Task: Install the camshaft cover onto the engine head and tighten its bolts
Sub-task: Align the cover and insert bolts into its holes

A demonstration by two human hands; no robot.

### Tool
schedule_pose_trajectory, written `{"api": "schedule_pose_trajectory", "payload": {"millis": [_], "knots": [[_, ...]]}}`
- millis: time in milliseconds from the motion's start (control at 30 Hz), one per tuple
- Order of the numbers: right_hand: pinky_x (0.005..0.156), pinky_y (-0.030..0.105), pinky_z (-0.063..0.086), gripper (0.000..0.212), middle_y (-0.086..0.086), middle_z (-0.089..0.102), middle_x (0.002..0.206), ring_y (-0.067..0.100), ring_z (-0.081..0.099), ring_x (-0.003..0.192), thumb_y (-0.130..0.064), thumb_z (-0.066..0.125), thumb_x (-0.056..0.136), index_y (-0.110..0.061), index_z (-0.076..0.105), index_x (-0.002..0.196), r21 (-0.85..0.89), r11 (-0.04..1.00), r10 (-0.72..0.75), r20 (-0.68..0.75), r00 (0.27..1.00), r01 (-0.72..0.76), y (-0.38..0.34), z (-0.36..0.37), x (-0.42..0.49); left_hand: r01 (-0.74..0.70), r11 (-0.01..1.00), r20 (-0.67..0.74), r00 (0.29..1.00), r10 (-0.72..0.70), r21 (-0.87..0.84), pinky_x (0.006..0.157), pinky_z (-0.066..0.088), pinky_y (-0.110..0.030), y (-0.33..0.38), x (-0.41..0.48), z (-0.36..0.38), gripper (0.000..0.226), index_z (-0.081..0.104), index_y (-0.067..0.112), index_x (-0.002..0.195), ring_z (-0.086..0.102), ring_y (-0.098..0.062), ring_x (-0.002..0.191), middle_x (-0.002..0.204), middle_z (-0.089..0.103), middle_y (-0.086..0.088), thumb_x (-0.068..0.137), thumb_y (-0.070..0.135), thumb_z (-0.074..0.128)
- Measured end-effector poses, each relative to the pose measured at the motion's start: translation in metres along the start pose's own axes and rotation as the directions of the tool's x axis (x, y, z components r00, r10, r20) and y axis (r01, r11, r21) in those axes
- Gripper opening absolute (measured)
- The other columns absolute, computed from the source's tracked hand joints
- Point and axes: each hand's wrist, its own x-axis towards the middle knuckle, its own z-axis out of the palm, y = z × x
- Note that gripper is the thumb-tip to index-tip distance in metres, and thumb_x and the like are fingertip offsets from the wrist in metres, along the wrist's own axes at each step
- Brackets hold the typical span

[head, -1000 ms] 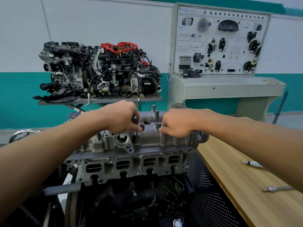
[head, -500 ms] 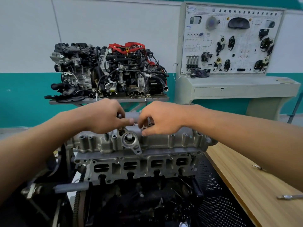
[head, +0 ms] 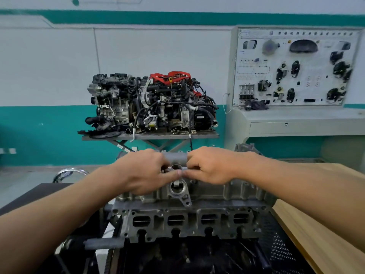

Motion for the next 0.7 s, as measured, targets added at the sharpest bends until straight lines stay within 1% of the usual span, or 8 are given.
{"api": "schedule_pose_trajectory", "payload": {"millis": [67, 133, 267, 367, 433, 533, 633, 700], "knots": [[0.075, 0.032, 0.048, 0.030, -0.003, 0.063, 0.094, 0.014, 0.057, 0.084, -0.048, 0.054, 0.096, -0.020, 0.065, 0.097, 0.101, 0.995, 0.005, 0.012, 1.000, -0.006, 0.005, -0.006, -0.002, -0.026, 0.999, -0.017, 1.000, 0.025, -0.042, 0.060, 0.046, -0.030, 0.003, -0.003, 0.005, 0.017, 0.036, 0.081, 0.072, 0.053, -0.003, 0.059, 0.064, 0.056, 0.013, 0.086, 0.085, 0.027], [0.076, 0.023, 0.046, 0.023, -0.010, 0.064, 0.095, 0.008, 0.058, 0.085, -0.041, 0.064, 0.093, -0.022, 0.069, 0.105, 0.193, 0.981, 0.002, 0.041, 0.999, -0.010, 0.009, -0.010, -0.005, -0.067, 0.997, -0.115, 0.991, 0.062, -0.043, 0.050, 0.035, -0.024, 0.004, -0.006, 0.010, 0.025, 0.027, 0.087, 0.069, 0.042, 0.000, 0.046, 0.050, 0.042, 0.015, 0.091, 0.077, 0.034], [0.071, 0.027, 0.042, 0.015, -0.016, 0.056, 0.081, 0.007, 0.054, 0.078, -0.039, 0.062, 0.095, -0.025, 0.066, 0.091, 0.155, 0.988, -0.006, 0.026, 1.000, 0.002, 0.010, -0.004, -0.004, -0.084, 0.995, -0.266, 0.959, 0.093, 0.045, 0.045, 0.023, -0.021, 0.003, -0.009, 0.015, 0.026, 0.029, 0.084, 0.074, 0.035, 0.000, 0.043, 0.047, 0.033, 0.014, 0.092, 0.068, 0.037], [0.066, 0.031, 0.038, 0.024, -0.013, 0.050, 0.076, 0.012, 0.050, 0.073, -0.042, 0.056, 0.097, -0.025, 0.056, 0.081, 0.059, 0.998, -0.014, -0.031, 0.999, 0.015, 0.008, 0.004, -0.007, -0.106, 0.992, -0.330, 0.936, 0.123, 0.068, 0.043, 0.021, -0.019, 0.001, -0.010, 0.019, 0.037, 0.030, 0.085, 0.076, 0.031, 0.000, 0.039, 0.043, 0.028, 0.014, 0.094, 0.056, 0.047], [0.064, 0.036, 0.043, 0.034, -0.008, 0.054, 0.076, 0.014, 0.051, 0.072, -0.046, 0.052, 0.098, -0.018, 0.058, 0.078, 0.004, 0.999, -0.034, -0.068, 0.997, 0.034, 0.007, 0.007, -0.007, -0.069, 0.996, -0.322, 0.943, 0.082, 0.051, 0.044, 0.030, -0.025, 0.001, -0.009, 0.021, 0.020, 0.048, 0.068, 0.074, 0.036, -0.003, 0.041, 0.045, 0.034, 0.012, 0.092, 0.062, 0.041], [0.066, 0.041, 0.049, 0.043, -0.003, 0.060, 0.076, 0.017, 0.055, 0.072, -0.052, 0.049, 0.098, -0.019, 0.062, 0.074, -0.020, 0.999, -0.045, -0.103, 0.994, 0.043, 0.007, 0.008, -0.004, 0.033, 0.997, -0.276, 0.961, -0.014, 0.063, 0.052, 0.044, -0.032, -0.006, -0.007, 0.025, 0.059, 0.060, 0.028, 0.070, 0.047, -0.008, 0.049, 0.052, 0.047, 0.006, 0.085, 0.074, 0.025], [0.074, 0.029, 0.052, 0.034, -0.009, 0.068, 0.088, 0.008, 0.062, 0.079, -0.055, 0.059, 0.092, -0.024, 0.071, 0.096, 0.183, 0.983, 0.013, -0.045, 0.999, -0.005, 0.012, -0.003, -0.002, 0.033, 0.999, -0.264, 0.964, -0.022, 0.038, 0.049, 0.039, -0.029, -0.009, -0.004, 0.025, 0.064, 0.059, 0.024, 0.066, 0.050, -0.009, 0.050, 0.053, 0.051, 0.005, 0.084, 0.075, 0.027], [0.078, 0.018, 0.051, 0.030, -0.016, 0.069, 0.097, -0.001, 0.063, 0.087, -0.045, 0.070, 0.087, -0.027, 0.070, 0.110, 0.296, 0.955, 0.002, 0.047, 0.999, -0.016, 0.016, -0.011, -0.001, 0.012, 1.000, -0.228, 0.974, -0.010, 0.006, 0.047, 0.032, -0.026, -0.009, -0.003, 0.023, 0.060, 0.059, 0.025, 0.065, 0.049, -0.007, 0.048, 0.054, 0.053, 0.004, 0.086, 0.073, 0.032]]}}
